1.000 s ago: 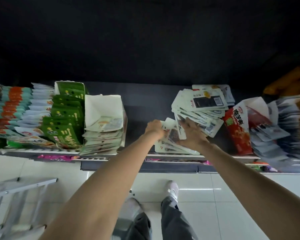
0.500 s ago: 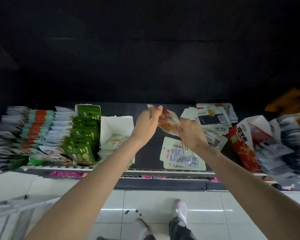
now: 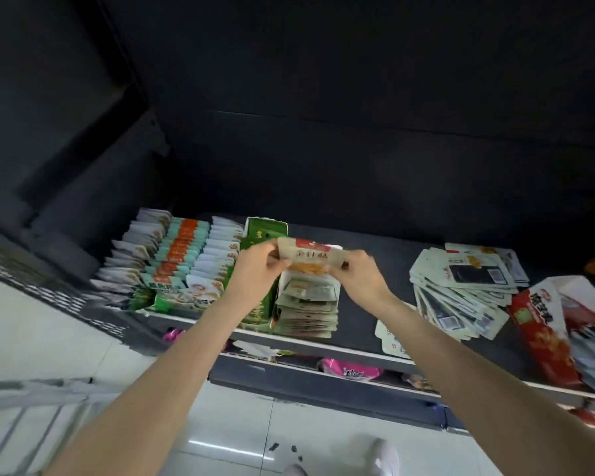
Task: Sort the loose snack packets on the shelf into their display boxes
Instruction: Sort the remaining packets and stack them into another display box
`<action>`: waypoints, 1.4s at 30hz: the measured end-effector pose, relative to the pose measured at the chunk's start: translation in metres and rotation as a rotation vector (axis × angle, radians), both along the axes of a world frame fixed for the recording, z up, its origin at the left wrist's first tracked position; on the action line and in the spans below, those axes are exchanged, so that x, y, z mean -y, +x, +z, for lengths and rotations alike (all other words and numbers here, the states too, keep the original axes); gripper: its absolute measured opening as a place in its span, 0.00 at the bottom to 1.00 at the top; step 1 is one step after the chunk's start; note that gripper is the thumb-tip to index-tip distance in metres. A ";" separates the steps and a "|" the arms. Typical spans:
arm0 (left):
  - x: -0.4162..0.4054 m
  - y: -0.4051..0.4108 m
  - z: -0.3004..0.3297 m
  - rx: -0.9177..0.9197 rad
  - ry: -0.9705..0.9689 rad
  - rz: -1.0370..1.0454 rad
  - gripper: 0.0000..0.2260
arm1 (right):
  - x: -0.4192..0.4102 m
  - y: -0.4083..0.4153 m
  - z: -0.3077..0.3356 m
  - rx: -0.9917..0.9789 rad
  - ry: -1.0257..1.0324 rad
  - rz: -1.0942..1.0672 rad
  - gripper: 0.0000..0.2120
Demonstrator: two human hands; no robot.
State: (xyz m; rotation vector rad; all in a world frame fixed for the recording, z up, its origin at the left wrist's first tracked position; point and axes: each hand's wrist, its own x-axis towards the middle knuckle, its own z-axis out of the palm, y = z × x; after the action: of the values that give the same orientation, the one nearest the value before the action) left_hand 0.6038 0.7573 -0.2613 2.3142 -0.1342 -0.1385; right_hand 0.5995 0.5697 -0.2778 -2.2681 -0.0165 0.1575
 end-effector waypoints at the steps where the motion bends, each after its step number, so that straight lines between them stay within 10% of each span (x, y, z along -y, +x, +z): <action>1: -0.003 -0.002 -0.004 -0.056 0.056 -0.036 0.10 | -0.002 -0.003 -0.003 -0.013 -0.086 0.066 0.10; 5: 0.002 -0.010 -0.005 -0.071 0.104 -0.222 0.12 | 0.005 -0.010 -0.008 -0.100 -0.106 0.151 0.26; 13: 0.098 -0.012 -0.017 0.025 -0.071 -0.271 0.10 | 0.073 -0.021 -0.019 -0.083 -0.095 -0.230 0.20; 28: 0.212 -0.001 -0.122 -0.569 0.338 -0.001 0.13 | 0.159 -0.043 -0.094 -0.491 -0.344 -0.066 0.37; 33: 0.216 0.010 -0.075 -0.452 0.040 -0.071 0.06 | 0.156 -0.045 -0.070 -0.486 -0.254 0.061 0.47; 37: 0.191 0.011 -0.025 -0.256 -0.274 -0.104 0.10 | 0.134 -0.044 -0.036 -0.068 -0.199 -0.162 0.14; 42: 0.121 0.010 0.019 0.273 -0.252 0.049 0.08 | 0.094 -0.022 0.015 -0.013 0.138 -0.365 0.14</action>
State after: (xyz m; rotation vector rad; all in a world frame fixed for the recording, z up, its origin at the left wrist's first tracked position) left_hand 0.6135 0.6359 -0.2428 2.0726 -0.2199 0.2098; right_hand 0.5777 0.4757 -0.2627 -2.0921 0.3796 -0.0221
